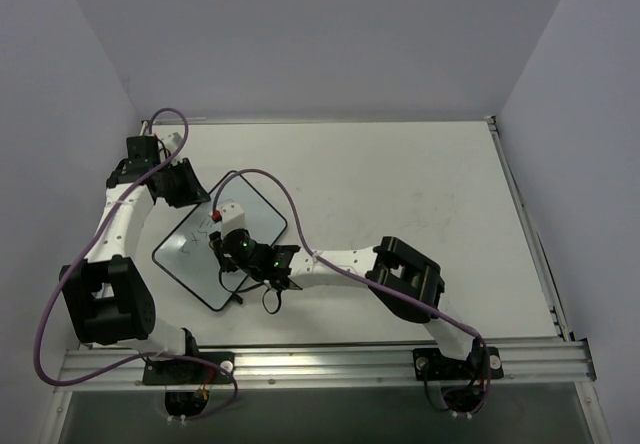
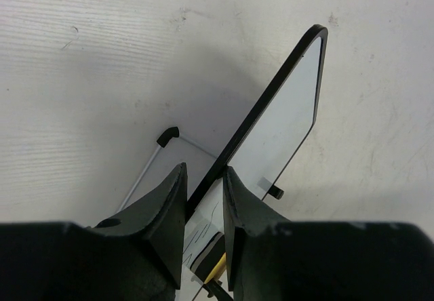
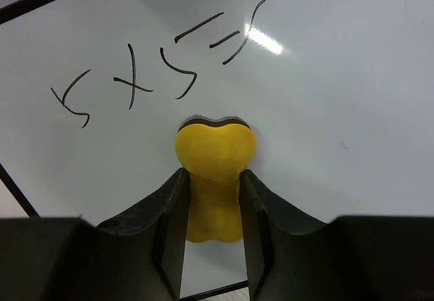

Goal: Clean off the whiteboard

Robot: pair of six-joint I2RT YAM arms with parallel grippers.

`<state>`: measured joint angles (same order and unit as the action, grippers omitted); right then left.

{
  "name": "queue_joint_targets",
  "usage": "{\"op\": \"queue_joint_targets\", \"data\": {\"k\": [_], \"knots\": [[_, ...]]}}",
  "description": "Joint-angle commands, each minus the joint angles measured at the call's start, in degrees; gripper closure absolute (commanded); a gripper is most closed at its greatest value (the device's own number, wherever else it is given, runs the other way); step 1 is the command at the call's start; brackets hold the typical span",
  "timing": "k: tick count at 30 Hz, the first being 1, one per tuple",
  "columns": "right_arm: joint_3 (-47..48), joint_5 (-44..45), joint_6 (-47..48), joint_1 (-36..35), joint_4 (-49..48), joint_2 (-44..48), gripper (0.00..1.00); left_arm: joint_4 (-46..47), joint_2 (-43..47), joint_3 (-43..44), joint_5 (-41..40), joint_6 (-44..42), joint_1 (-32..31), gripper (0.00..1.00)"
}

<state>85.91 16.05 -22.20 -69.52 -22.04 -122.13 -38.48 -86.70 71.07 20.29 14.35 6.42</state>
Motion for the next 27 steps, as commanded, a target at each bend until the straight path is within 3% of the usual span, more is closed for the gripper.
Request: {"op": "queue_joint_targets", "data": {"k": [1, 16, 22, 27], "knots": [[-1.97, 5.30, -0.13, 2.19, 0.77, -0.22, 1.00, -4.50, 0.74, -1.11, 0.18, 1.82, -1.49, 0.98], [2.24, 8.47, 2.86, -7.65, -0.72, -2.68, 1.00, -4.50, 1.18, -1.19, -0.25, 1.91, -1.84, 0.98], [1.02, 8.64, 2.95, -7.48, -1.51, -2.51, 1.00, -4.59, 1.27, -1.28, -0.43, 1.91, -2.02, 0.98], [-1.70, 6.36, 0.84, -2.47, -3.44, -1.98, 1.00, -4.59, 1.27, -1.28, -0.43, 1.91, -2.20, 0.98]]}}
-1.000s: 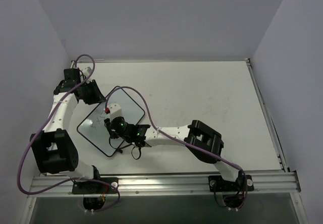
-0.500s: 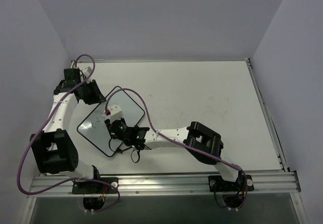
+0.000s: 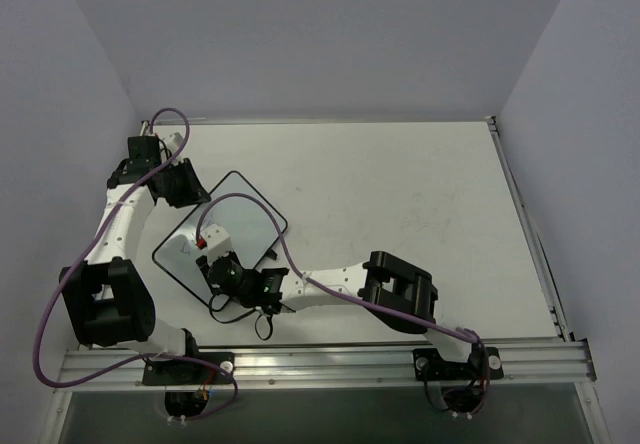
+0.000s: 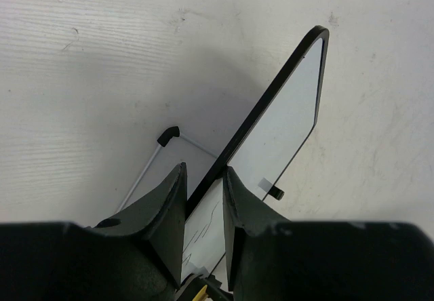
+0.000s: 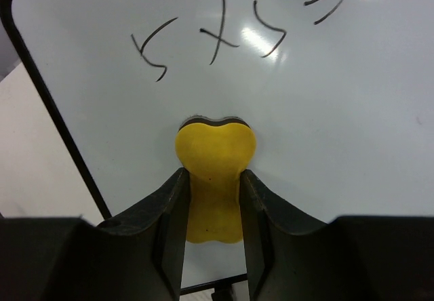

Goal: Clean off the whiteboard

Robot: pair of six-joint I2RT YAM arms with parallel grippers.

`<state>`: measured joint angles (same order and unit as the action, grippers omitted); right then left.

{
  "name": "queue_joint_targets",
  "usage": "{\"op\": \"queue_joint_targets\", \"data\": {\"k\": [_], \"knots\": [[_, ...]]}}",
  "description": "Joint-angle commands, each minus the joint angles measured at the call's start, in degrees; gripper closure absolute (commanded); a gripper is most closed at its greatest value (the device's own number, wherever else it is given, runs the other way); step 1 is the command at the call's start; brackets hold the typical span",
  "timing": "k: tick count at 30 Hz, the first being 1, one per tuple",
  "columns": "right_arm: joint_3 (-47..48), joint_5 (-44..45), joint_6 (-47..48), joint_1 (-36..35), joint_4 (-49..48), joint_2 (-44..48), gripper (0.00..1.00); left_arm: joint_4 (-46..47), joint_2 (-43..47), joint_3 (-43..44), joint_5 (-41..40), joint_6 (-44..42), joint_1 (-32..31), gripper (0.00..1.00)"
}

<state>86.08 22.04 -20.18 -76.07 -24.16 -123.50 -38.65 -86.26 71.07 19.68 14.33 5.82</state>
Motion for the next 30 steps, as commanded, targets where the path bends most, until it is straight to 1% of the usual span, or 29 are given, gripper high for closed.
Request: {"op": "queue_joint_targets", "data": {"k": [1, 6, 12, 16, 24, 30], "knots": [[-2.32, 0.72, -1.26, 4.79, -1.41, -0.60, 1.00, -4.41, 0.83, -1.28, 0.01, 1.93, -1.61, 0.98], [-4.25, 0.81, -2.58, 9.62, -2.20, -0.77, 1.00, -4.41, 1.00, -1.28, -0.08, 1.93, -1.87, 0.98], [-5.58, 2.39, -2.84, 11.91, -2.56, -0.69, 1.00, -4.50, 1.00, -1.28, -0.17, 1.93, -2.05, 0.98], [-5.75, 1.78, -3.63, 13.75, -2.56, -0.77, 1.00, -4.41, 1.09, -1.28, -0.08, 1.84, -2.22, 0.98], [-2.33, 1.51, -3.19, 14.72, -0.80, -1.56, 1.00, -4.32, 1.09, -1.28, -0.17, 1.84, -2.40, 0.98], [2.94, 0.28, -1.53, 12.80, 1.22, -2.80, 1.00, -4.24, 1.09, -1.28, -0.17, 1.84, -2.57, 0.98]]}}
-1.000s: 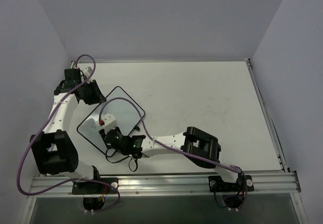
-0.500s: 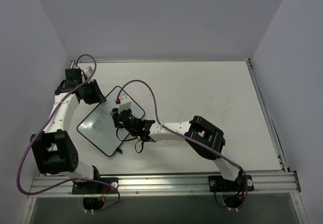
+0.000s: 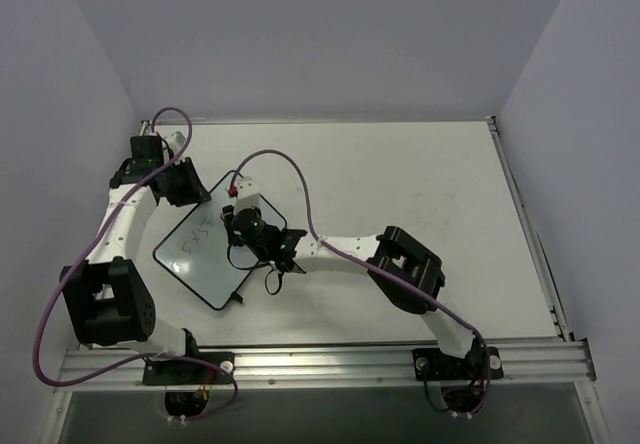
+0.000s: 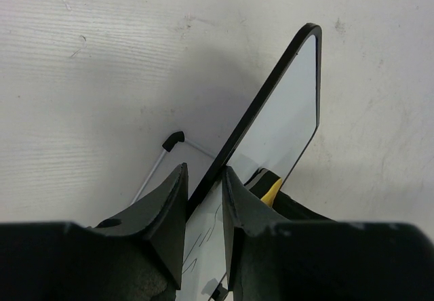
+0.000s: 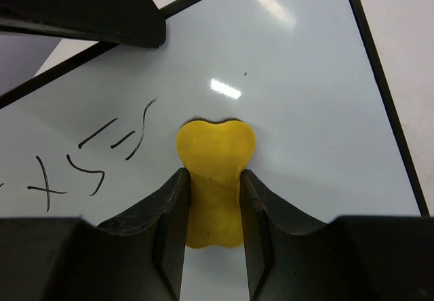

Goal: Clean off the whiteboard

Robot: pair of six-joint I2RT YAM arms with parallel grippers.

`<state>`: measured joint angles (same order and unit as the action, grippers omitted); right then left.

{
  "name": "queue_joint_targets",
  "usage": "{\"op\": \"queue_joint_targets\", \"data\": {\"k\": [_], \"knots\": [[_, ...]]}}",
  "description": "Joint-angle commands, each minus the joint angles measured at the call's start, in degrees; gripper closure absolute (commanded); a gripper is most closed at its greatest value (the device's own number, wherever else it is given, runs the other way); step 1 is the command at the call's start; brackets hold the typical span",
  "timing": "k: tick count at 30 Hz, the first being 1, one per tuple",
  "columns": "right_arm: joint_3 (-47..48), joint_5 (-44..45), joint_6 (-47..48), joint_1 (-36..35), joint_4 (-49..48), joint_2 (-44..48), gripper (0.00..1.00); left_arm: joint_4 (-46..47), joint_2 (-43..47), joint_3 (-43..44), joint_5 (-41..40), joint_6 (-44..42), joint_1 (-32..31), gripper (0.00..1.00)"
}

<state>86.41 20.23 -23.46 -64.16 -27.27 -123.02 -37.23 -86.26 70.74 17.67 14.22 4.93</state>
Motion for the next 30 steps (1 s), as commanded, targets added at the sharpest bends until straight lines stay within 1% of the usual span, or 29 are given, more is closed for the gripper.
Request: {"op": "queue_joint_targets", "data": {"k": [1, 12, 24, 30], "knots": [[3.93, 2.18, 2.02, 0.36, 4.59, -3.54, 1.00, -5.66, 1.09, -0.95, 1.93, 1.95, -1.68, 0.98], [12.37, 0.69, 4.57, -7.46, 8.10, -7.67, 1.00, -5.66, 1.09, -0.95, 1.93, 1.95, -1.85, 0.98], [11.85, -1.68, 5.88, -12.91, 7.23, -6.09, 1.00, -5.83, 0.92, -0.69, 1.84, 1.87, -1.85, 0.98], [13.52, -2.65, 6.50, -13.18, 7.49, -7.32, 1.00, -5.83, 0.92, -0.78, 1.93, 1.87, -1.94, 0.98]]}}
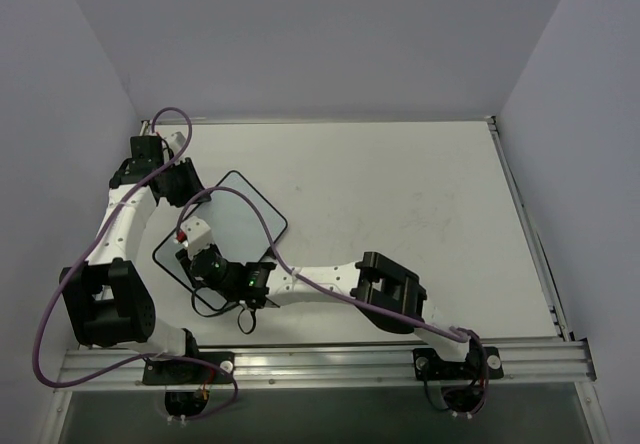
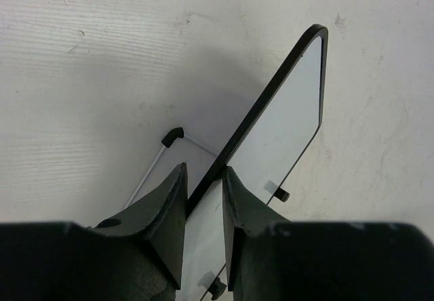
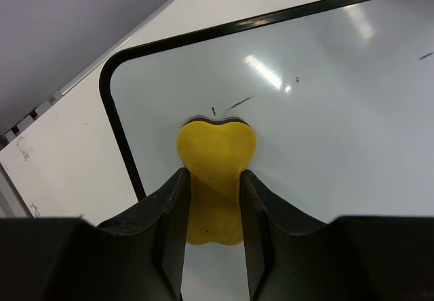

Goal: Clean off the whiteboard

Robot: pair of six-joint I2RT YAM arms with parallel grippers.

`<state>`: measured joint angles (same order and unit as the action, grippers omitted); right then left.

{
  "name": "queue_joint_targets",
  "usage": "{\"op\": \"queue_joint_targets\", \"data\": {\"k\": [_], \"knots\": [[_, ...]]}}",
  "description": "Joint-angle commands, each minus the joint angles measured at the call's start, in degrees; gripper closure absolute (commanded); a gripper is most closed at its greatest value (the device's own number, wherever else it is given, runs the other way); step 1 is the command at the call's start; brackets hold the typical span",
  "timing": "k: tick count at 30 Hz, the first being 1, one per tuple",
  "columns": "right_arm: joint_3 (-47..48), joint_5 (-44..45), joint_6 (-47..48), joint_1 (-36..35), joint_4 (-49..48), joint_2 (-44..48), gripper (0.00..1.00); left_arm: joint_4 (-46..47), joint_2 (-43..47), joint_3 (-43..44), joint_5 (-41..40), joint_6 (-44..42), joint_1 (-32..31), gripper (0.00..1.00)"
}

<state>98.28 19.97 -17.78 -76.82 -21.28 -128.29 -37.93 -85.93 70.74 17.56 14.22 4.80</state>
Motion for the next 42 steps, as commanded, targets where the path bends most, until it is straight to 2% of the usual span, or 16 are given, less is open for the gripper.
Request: {"op": "queue_joint_targets", "data": {"k": [1, 6, 23, 42], "knots": [[1.83, -2.30, 0.99, -0.53, 1.68, -2.23, 1.00, -5.13, 0.59, -0.78, 2.04, 1.87, -1.90, 0.98], [2.79, -0.72, 1.78, 0.26, 2.03, -3.28, 1.00, -5.13, 0.68, -0.95, 1.95, 1.78, -1.98, 0.98], [-2.74, 2.35, 0.20, 11.24, 0.36, -1.87, 1.00, -5.13, 0.94, -0.95, 1.25, 1.78, -2.69, 0.98], [-5.64, 3.77, -2.26, 17.49, 2.20, -1.96, 1.00, -5.22, 0.94, -0.87, 1.25, 1.78, -2.78, 0.98]]}}
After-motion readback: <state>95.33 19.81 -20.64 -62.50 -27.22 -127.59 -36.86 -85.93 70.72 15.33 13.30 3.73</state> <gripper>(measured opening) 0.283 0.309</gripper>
